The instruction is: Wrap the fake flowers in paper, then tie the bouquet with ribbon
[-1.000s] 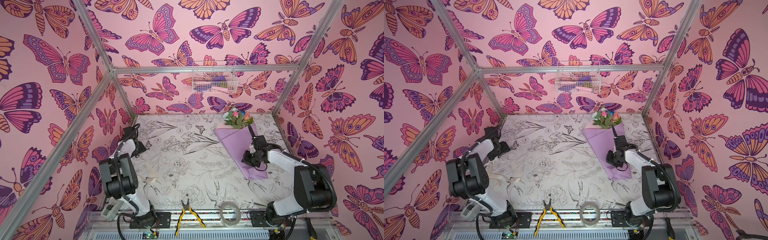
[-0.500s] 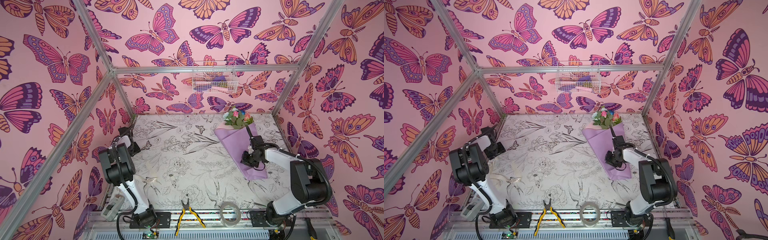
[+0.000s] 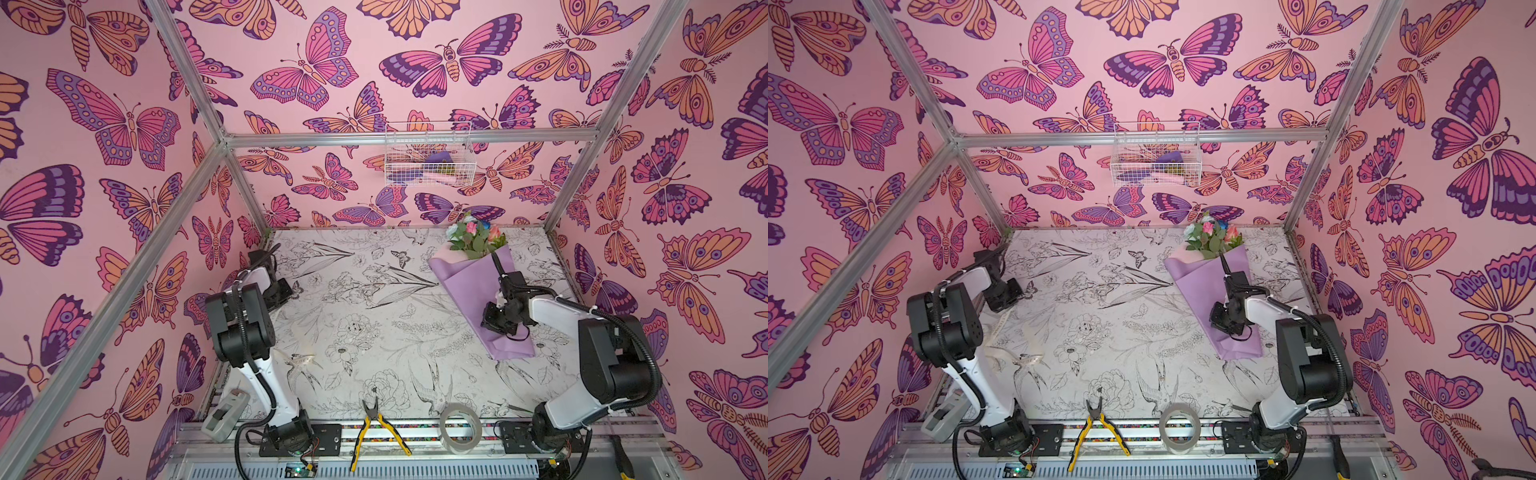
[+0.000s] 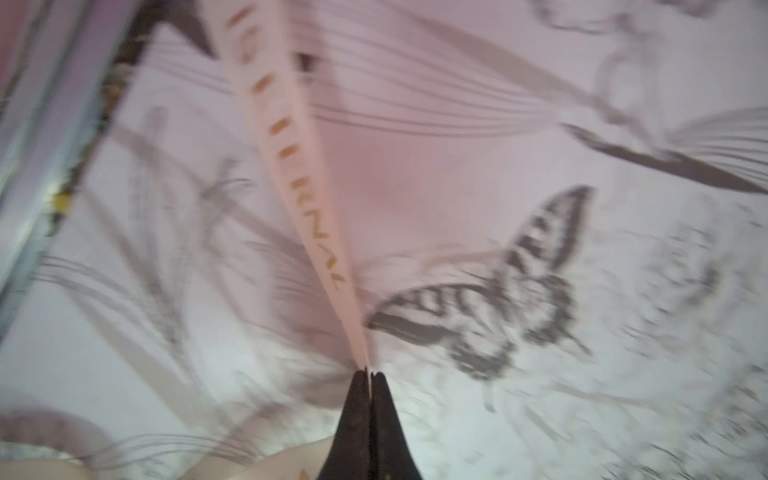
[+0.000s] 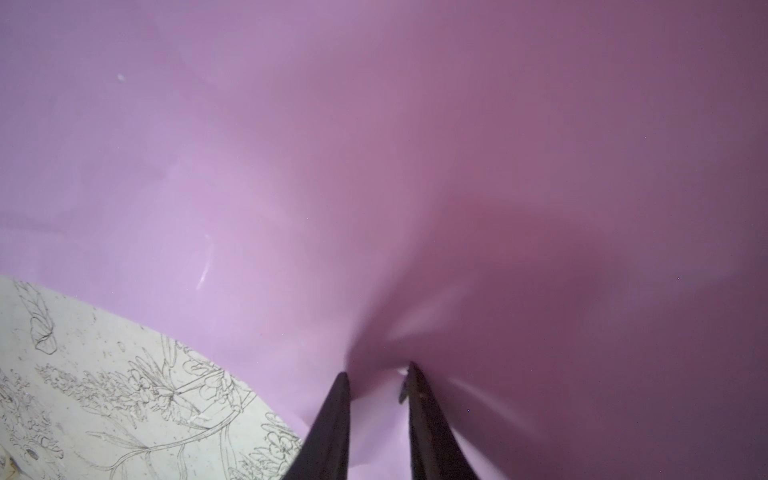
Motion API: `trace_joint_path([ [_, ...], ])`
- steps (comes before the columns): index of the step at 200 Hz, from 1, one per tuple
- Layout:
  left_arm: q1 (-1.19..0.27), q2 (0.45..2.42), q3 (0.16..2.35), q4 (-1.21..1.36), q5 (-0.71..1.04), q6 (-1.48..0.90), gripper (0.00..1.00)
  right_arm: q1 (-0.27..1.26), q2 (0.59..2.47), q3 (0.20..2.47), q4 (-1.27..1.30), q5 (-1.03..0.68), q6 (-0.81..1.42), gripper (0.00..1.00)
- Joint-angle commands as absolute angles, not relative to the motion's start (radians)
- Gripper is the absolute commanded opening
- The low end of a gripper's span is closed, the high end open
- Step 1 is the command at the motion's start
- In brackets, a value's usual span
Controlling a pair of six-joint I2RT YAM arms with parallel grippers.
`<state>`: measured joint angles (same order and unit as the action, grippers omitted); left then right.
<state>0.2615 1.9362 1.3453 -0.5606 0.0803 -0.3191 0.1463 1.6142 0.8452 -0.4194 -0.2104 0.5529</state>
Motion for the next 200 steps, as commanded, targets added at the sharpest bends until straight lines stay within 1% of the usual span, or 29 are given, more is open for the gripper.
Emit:
trace_joint_path([
  [1, 0.106, 1.793, 1.347, -0.478, 0.235, -0.382, 0.0, 0.155, 1.666, 0.854, -0.388, -0.202, 0.556, 0.25],
  [18, -0.022, 1.727, 1.345, -0.402, 0.308, -0.45, 0.0, 0.155, 1.685, 0.86, -0.385, -0.202, 0.555, 0.25],
  [41, -0.227, 1.673, 1.342, -0.285, 0.356, -0.537, 0.0, 0.154, 1.698, 0.873, -0.384, -0.207, 0.551, 0.25],
  [80, -0.558, 1.686, 1.373, -0.131, 0.428, -0.647, 0.0, 0.155, 1.714, 0.89, -0.388, -0.214, 0.548, 0.24],
  [104, -0.698, 1.709, 1.365, -0.05, 0.493, -0.712, 0.0, 0.155, 1.724, 0.902, -0.396, -0.212, 0.543, 0.25],
  [133, -0.793, 1.693, 1.29, 0.043, 0.606, -0.759, 0.0, 0.155, 1.733, 0.911, -0.405, -0.216, 0.534, 0.24],
  [143, -0.815, 1.694, 1.267, 0.065, 0.674, -0.778, 0.09, 0.155, 1.733, 0.913, -0.405, -0.216, 0.534, 0.24],
  [150, -0.828, 1.695, 1.247, 0.093, 0.716, -0.794, 0.19, 0.154, 1.733, 0.914, -0.405, -0.216, 0.535, 0.24],
  [154, -0.835, 1.692, 1.229, 0.112, 0.734, -0.801, 0.27, 0.155, 1.733, 0.914, -0.405, -0.216, 0.534, 0.24],
  [159, -0.841, 1.687, 1.21, 0.127, 0.745, -0.805, 0.44, 0.155, 1.733, 0.913, -0.403, -0.216, 0.534, 0.24],
  [163, -0.842, 1.679, 1.194, 0.13, 0.742, -0.805, 0.55, 0.155, 1.733, 0.913, -0.403, -0.216, 0.536, 0.24],
  [166, -0.841, 1.672, 1.182, 0.129, 0.736, -0.804, 0.61, 0.155, 1.734, 0.913, -0.402, -0.216, 0.537, 0.24],
  [172, -0.84, 1.651, 1.158, 0.127, 0.718, -0.8, 0.68, 0.155, 1.734, 0.914, -0.4, -0.218, 0.537, 0.24],
  [180, -0.83, 1.615, 1.119, 0.118, 0.689, -0.786, 0.74, 0.155, 1.735, 0.913, -0.396, -0.224, 0.539, 0.24],
  [200, -0.775, 1.494, 1.049, 0.012, 0.613, -0.726, 0.75, 0.155, 1.735, 0.913, -0.39, -0.236, 0.54, 0.24],
])
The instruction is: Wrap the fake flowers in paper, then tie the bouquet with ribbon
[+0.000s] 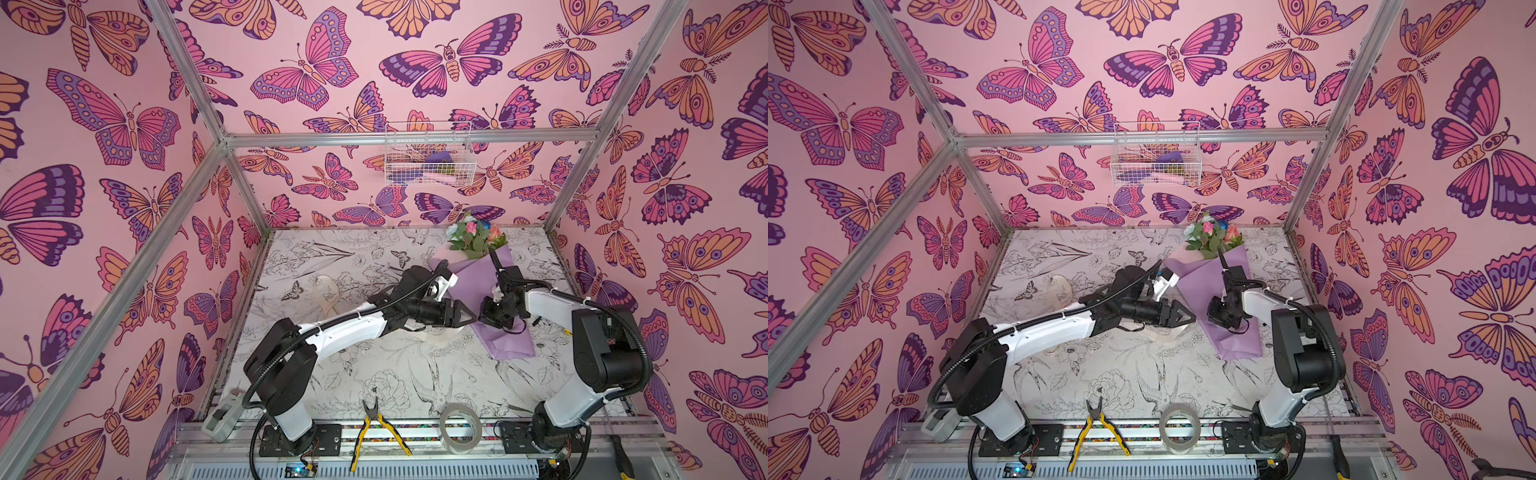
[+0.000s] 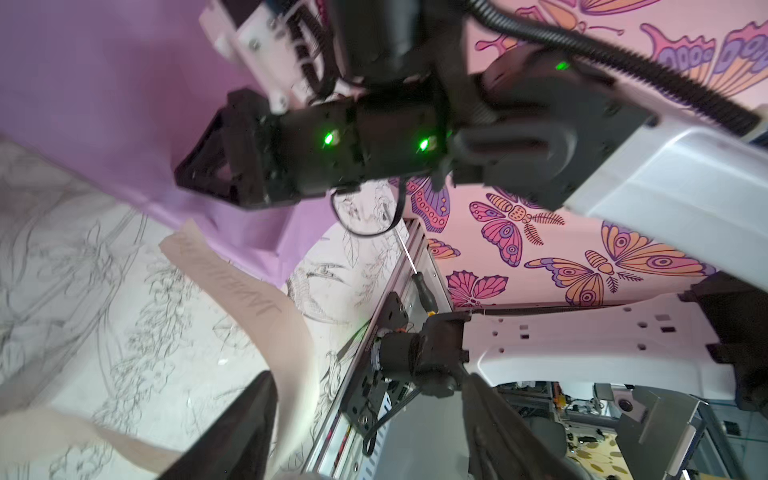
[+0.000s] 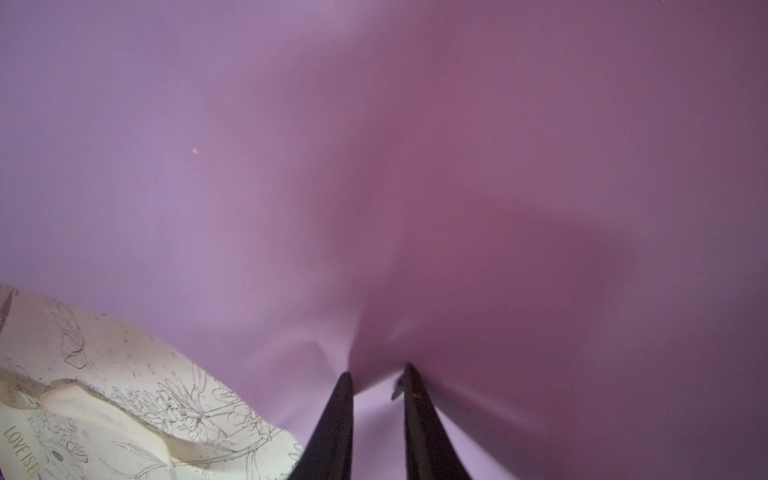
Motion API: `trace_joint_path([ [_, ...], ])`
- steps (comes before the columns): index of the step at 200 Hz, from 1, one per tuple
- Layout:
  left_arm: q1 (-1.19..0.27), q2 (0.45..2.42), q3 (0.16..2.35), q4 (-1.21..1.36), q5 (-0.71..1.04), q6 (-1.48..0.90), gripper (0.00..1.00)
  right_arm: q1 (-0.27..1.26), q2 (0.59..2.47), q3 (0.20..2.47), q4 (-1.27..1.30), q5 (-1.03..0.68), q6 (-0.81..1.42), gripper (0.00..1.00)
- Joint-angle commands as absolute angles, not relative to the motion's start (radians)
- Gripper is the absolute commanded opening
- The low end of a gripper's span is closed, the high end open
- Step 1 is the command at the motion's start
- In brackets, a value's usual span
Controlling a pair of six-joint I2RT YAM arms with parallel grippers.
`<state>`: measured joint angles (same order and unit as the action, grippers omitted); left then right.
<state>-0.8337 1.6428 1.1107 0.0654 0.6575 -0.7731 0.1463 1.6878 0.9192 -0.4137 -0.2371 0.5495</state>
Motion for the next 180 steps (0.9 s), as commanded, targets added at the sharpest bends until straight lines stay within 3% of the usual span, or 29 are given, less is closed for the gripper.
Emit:
trace_joint_path([
  [1, -0.772, 1.488, 1.046, 0.003, 0.606, -0.723, 0.75, 0.155, 1.736, 0.913, -0.39, -0.236, 0.539, 0.24],
  [41, -0.667, 1.231, 0.964, -0.403, 0.216, -0.562, 0.74, 0.155, 1.74, 0.916, -0.39, -0.244, 0.538, 0.24],
  [78, -0.561, 1.206, 0.923, -0.66, -0.072, -0.529, 0.76, 0.158, 1.738, 0.925, -0.393, -0.248, 0.54, 0.24],
  [122, -0.357, 1.234, 0.792, -0.64, -0.142, -0.554, 0.67, 0.177, 1.697, 0.943, -0.452, -0.214, 0.507, 0.24],
  [180, -0.203, 1.37, 0.774, -0.601, -0.138, -0.504, 0.67, 0.213, 1.626, 0.994, -0.537, -0.187, 0.483, 0.24],
])
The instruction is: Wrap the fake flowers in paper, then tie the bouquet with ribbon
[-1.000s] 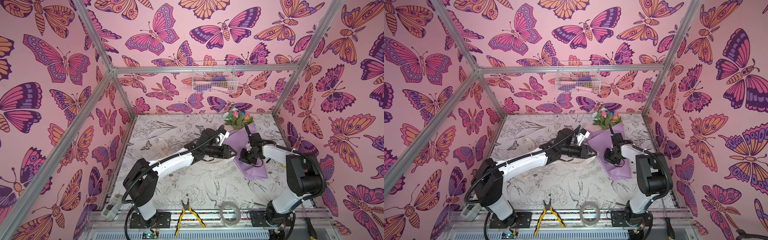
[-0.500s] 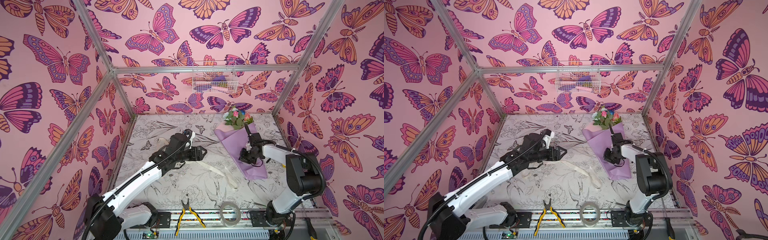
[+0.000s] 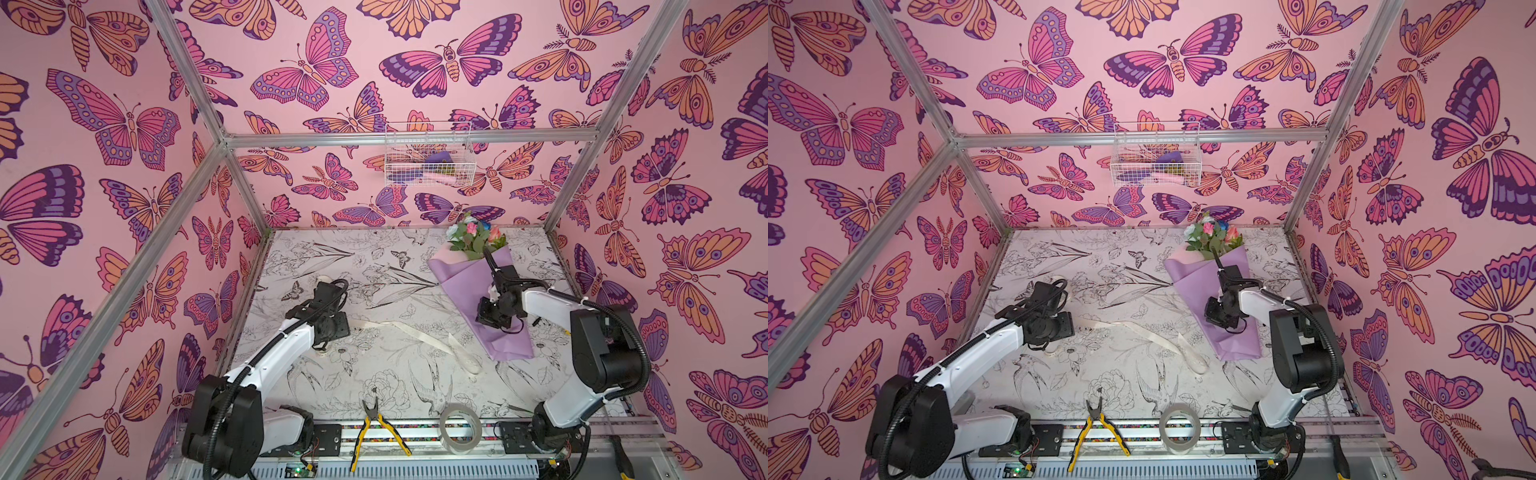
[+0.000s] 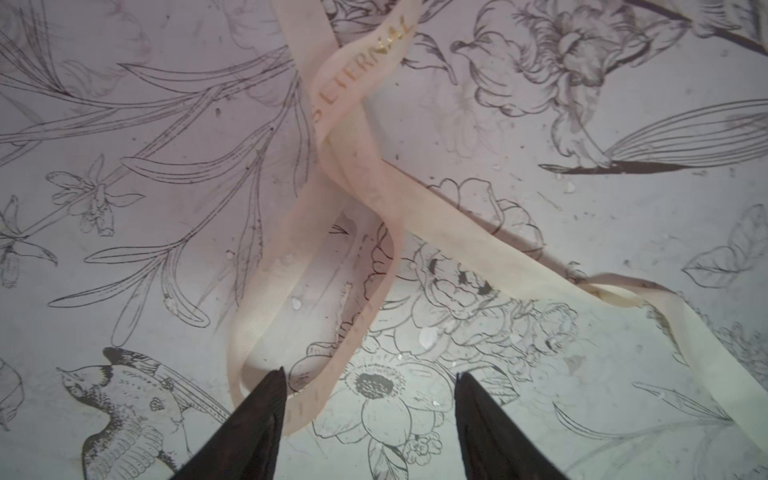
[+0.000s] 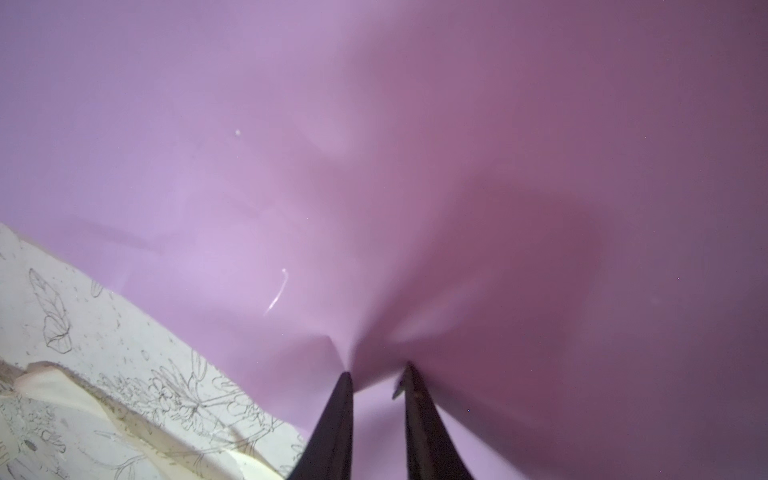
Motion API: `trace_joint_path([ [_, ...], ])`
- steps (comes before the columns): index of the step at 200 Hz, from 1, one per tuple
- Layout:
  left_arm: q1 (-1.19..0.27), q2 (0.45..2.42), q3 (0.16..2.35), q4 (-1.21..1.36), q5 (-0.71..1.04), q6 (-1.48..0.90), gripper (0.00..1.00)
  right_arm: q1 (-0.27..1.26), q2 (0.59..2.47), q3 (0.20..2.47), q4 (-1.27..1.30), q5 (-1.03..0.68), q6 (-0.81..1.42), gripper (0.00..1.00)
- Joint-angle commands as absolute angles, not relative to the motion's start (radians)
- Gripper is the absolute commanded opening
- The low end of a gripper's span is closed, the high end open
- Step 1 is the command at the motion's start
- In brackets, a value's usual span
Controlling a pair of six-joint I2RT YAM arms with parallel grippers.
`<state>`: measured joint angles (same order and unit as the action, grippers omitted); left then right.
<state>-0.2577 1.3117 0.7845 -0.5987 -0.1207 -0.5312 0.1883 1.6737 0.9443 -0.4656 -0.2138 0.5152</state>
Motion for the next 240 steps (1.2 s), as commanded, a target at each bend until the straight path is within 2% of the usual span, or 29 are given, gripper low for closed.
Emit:
trace_joint_path([
  [1, -0.198, 1.374, 0.775, -0.599, -0.131, -0.503, 0.67, 0.214, 1.624, 0.995, -0.538, -0.186, 0.483, 0.24],
  [20, -0.146, 1.425, 0.776, -0.557, -0.053, -0.494, 0.67, 0.236, 1.602, 1.014, -0.57, -0.164, 0.466, 0.24],
  [94, -0.087, 1.607, 0.848, -0.542, -0.059, -0.531, 0.67, 0.262, 1.579, 1.035, -0.633, -0.118, 0.428, 0.24],
  [119, -0.082, 1.622, 0.856, -0.54, -0.055, -0.532, 0.57, 0.314, 1.528, 1.046, -0.666, -0.081, 0.404, 0.25],
  [161, -0.061, 1.59, 0.839, -0.537, -0.051, -0.533, 0.2, 0.479, 1.442, 1.037, -0.714, 0.013, 0.39, 0.36],
  [182, -0.055, 1.56, 0.832, -0.537, -0.052, -0.535, 0.07, 0.561, 1.446, 1.04, -0.751, 0.038, 0.386, 0.42],
  [204, -0.047, 1.527, 0.825, -0.537, -0.056, -0.539, 0.0, 0.633, 1.47, 1.024, -0.774, 0.032, 0.397, 0.54],
  [225, -0.034, 1.499, 0.82, -0.538, -0.07, -0.541, 0.0, 0.703, 1.493, 1.0, -0.781, 0.011, 0.413, 0.66],
  [240, -0.017, 1.478, 0.819, -0.538, -0.072, -0.538, 0.0, 0.757, 1.513, 0.988, -0.781, -0.001, 0.419, 0.7],
])
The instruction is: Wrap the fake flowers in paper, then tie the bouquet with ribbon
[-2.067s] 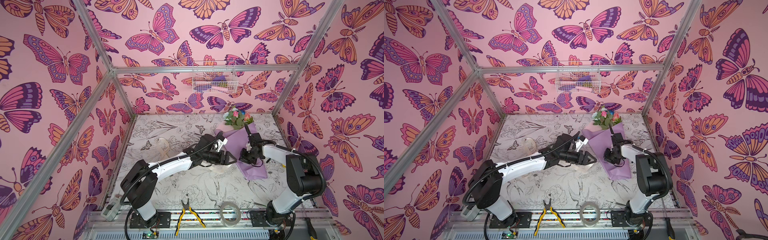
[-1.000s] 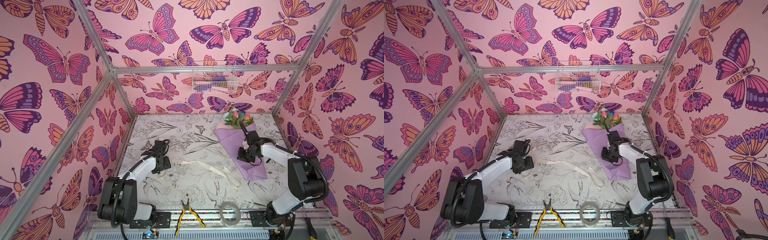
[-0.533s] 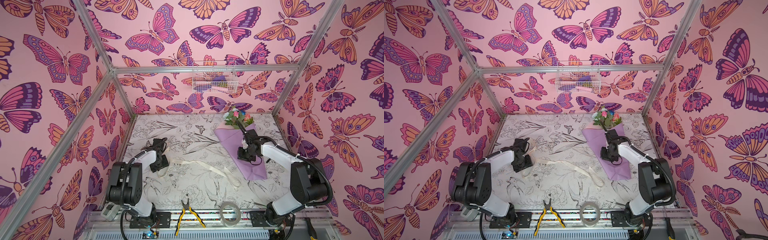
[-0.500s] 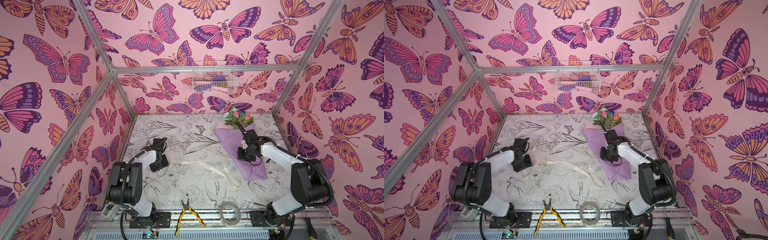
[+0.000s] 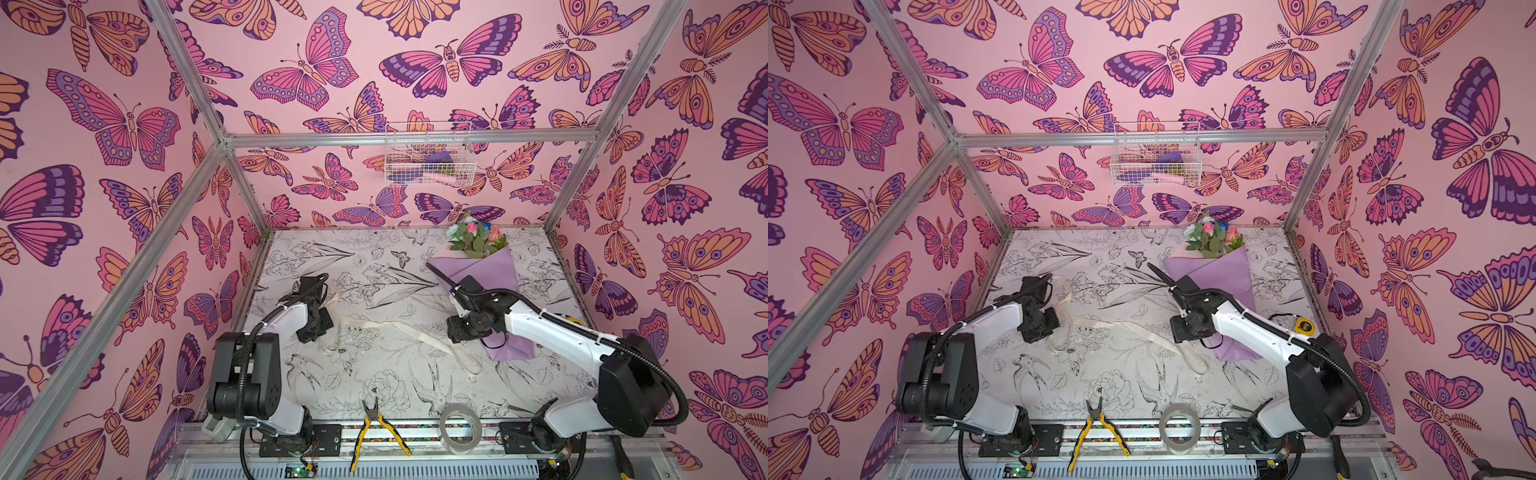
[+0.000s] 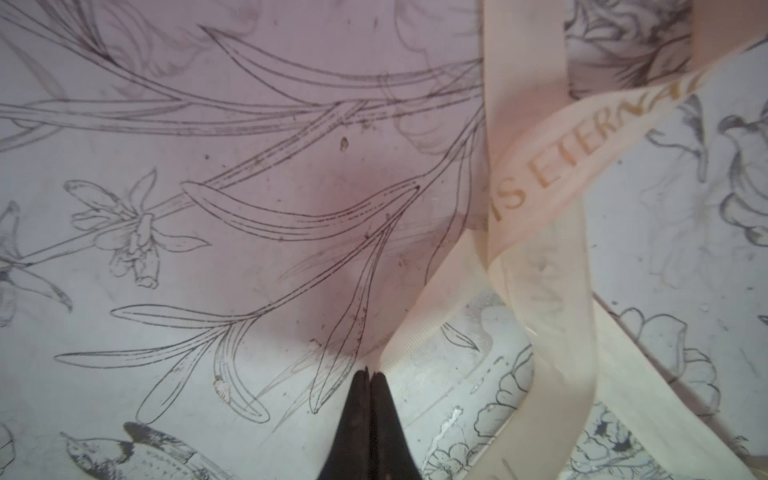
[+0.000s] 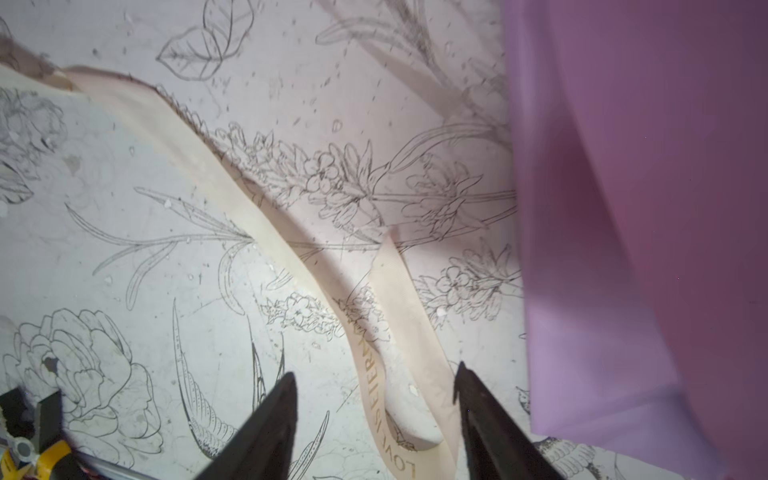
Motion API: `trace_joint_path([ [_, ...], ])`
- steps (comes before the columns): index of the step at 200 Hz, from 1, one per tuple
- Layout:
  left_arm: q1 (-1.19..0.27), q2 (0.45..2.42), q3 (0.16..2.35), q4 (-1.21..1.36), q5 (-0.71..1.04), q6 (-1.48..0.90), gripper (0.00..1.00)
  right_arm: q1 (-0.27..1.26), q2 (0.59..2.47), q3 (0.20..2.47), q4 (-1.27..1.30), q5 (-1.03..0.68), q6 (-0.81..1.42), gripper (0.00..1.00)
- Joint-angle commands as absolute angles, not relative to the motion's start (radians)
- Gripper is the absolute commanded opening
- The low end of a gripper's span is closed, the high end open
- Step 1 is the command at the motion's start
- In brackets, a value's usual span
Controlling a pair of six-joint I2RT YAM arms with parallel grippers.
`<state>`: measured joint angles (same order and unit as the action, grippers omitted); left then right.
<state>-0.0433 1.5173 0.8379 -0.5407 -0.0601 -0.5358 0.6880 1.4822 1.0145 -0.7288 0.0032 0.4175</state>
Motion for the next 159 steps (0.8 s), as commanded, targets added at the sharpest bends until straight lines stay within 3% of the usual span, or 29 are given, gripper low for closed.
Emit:
trace_joint_path([
  [1, -0.015, 1.476, 0.819, -0.538, -0.072, -0.537, 0.0, 0.761, 1.515, 0.987, -0.781, -0.002, 0.42, 0.7],
  [36, 0.054, 1.41, 0.844, -0.558, -0.088, -0.505, 0.0, 0.808, 1.611, 0.953, -0.766, 0.022, 0.462, 0.67],
  [85, 0.219, 1.312, 1.019, -0.663, -0.222, -0.414, 0.0, 0.804, 1.715, 1.015, -0.826, 0.192, 0.525, 0.23],
  [104, 0.274, 1.297, 1.137, -0.695, -0.337, -0.373, 0.0, 0.796, 1.694, 1.037, -0.846, 0.223, 0.536, 0.12],
  [159, 0.318, 1.354, 1.492, -0.653, -0.711, -0.156, 0.0, 0.735, 1.579, 1.06, -0.903, 0.246, 0.598, 0.05],
])
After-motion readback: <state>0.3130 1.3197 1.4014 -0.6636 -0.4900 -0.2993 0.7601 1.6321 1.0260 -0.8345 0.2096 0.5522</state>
